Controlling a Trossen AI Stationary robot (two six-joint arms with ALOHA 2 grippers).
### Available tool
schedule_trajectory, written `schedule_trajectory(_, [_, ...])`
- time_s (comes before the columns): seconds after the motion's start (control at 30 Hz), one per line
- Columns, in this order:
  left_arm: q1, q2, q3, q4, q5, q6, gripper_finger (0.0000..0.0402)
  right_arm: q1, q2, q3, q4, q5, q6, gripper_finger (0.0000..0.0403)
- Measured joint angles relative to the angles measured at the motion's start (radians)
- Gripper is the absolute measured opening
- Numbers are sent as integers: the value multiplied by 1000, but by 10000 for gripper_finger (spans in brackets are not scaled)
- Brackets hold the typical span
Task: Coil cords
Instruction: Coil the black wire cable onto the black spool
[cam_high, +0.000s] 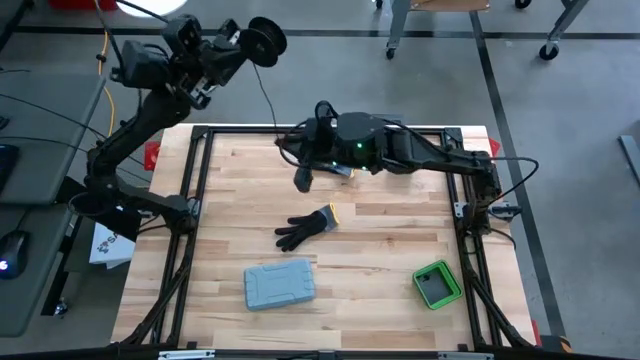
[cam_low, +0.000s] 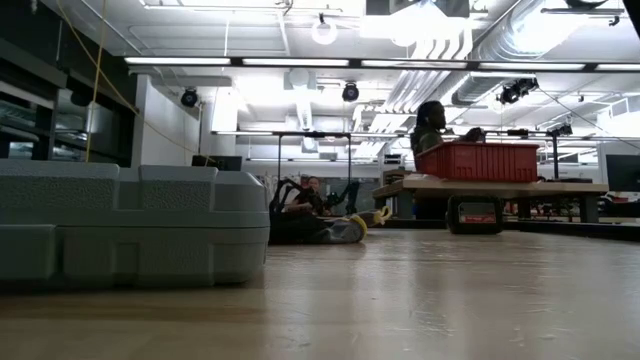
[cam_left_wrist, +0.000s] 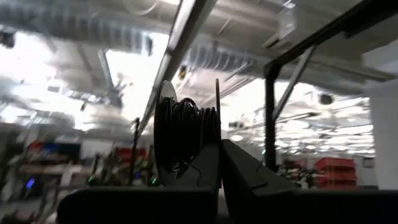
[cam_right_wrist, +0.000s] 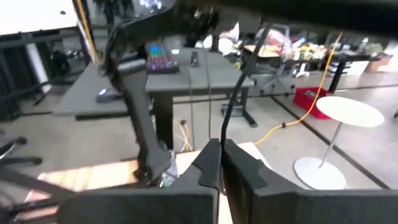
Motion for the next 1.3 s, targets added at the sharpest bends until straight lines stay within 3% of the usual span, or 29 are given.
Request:
schedule_trajectory(0.5, [162, -151, 0, -676, 256, -34, 1, 30, -117, 0, -228, 3, -47, 0])
schedule_trajectory(0.67, [185, -170, 0, -806, 239, 15, 1, 30, -161, 0, -234, -1, -56, 0])
schedule_trajectory(1.0, [184, -161, 0, -852, 36, 123, 1, 33, -197, 0, -232, -27, -49, 0])
schedule_trajectory(1.3, [181, -155, 0, -1102, 140, 32, 1, 20, -232, 0, -273, -18, -83, 0])
